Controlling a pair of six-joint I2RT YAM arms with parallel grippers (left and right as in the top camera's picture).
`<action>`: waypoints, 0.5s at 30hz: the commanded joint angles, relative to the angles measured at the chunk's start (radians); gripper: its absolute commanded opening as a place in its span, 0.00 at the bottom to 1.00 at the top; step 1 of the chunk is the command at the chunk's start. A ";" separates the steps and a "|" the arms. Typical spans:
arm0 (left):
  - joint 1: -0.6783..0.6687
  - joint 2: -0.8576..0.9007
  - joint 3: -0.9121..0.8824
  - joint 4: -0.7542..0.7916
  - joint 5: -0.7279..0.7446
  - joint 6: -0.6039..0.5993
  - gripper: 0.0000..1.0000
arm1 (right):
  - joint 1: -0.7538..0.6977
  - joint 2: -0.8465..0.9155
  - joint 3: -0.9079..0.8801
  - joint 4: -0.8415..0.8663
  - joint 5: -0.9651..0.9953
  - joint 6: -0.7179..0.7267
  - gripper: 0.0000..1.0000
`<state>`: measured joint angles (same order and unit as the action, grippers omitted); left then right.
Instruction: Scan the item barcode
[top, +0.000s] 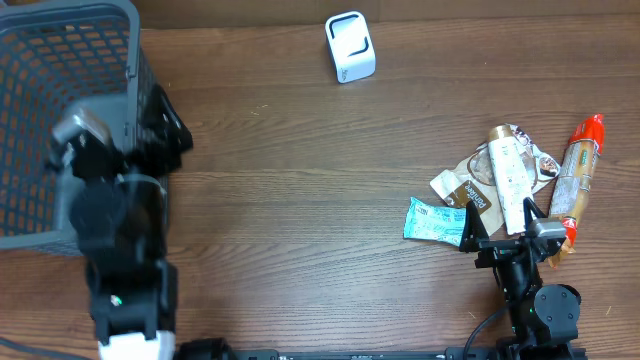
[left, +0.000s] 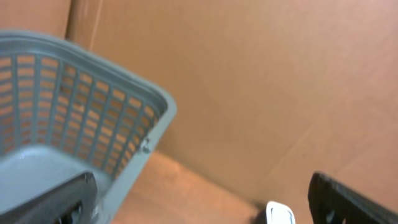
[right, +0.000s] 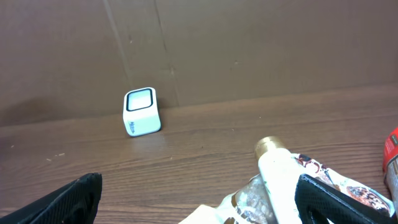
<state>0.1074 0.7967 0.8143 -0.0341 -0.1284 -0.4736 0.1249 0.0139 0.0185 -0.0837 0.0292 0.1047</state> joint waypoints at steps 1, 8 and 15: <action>-0.018 -0.108 -0.155 0.083 -0.010 -0.025 1.00 | 0.004 -0.011 -0.011 0.003 -0.005 -0.001 1.00; -0.087 -0.341 -0.435 0.216 -0.164 -0.024 1.00 | 0.004 -0.011 -0.011 0.003 -0.005 -0.001 1.00; -0.134 -0.540 -0.622 0.218 -0.244 -0.024 1.00 | 0.004 -0.011 -0.011 0.003 -0.005 -0.001 1.00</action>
<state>-0.0200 0.3061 0.2466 0.1833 -0.2962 -0.4908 0.1249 0.0139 0.0185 -0.0837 0.0292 0.1040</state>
